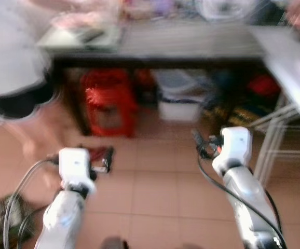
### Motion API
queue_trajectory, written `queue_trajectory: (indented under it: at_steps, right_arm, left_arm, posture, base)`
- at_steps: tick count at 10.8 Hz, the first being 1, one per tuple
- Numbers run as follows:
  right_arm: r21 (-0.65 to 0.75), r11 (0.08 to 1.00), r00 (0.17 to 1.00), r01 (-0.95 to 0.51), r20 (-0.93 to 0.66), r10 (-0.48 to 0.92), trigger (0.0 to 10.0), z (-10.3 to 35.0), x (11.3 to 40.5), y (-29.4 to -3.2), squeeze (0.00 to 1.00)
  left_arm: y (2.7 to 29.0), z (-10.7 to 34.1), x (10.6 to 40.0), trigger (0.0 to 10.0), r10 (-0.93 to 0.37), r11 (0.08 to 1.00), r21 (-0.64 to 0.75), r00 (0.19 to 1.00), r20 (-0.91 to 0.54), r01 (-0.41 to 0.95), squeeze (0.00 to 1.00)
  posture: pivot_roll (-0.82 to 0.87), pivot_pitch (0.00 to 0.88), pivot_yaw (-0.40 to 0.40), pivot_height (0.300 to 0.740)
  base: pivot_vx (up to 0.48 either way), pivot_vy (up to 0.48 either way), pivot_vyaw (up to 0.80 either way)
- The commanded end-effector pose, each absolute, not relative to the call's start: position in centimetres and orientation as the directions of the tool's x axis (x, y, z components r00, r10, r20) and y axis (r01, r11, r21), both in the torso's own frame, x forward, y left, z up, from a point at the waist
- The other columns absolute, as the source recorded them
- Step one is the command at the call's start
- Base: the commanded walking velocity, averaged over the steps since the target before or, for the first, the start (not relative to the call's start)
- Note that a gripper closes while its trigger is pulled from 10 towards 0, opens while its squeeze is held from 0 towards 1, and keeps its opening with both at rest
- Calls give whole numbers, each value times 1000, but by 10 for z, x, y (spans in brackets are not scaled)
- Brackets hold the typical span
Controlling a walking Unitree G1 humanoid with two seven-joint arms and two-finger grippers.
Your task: Setting the table
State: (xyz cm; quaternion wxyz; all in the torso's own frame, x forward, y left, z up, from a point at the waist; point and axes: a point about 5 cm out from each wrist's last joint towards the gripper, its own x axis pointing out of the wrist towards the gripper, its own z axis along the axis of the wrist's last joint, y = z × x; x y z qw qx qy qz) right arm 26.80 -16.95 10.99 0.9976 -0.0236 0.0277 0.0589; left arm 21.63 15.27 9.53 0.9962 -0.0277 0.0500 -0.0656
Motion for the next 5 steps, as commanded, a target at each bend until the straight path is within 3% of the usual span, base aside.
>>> queue_trajectory:
  at_steps: [1, 4, 5]
  right_arm:
    - [-56, 993, 994, -107, -44, 104, 10000, 114, 268, -174, 0]
    - [-64, 990, 992, -126, -28, 125, 10000, 117, 270, -172, 0]
    - [-57, 991, 993, -119, -28, 117, 10000, 116, 270, -172, 0]
  left_arm:
    - [149, 97, 215, 10000, -143, 988, -71, 986, -87, 137, 0]
    - [150, 97, 215, 10000, -135, 989, -67, 986, -94, 129, 0]
    - [150, 97, 215, 10000, -137, 989, -64, 986, -93, 131, 0]
  posture:
    - [28, 71, 45, 740]
    - [29, 77, 43, 740]
    - [29, 77, 44, 740]
  base:
    - [240, -412, 0]
    - [0, -424, 0]
    - [274, -394, 0]
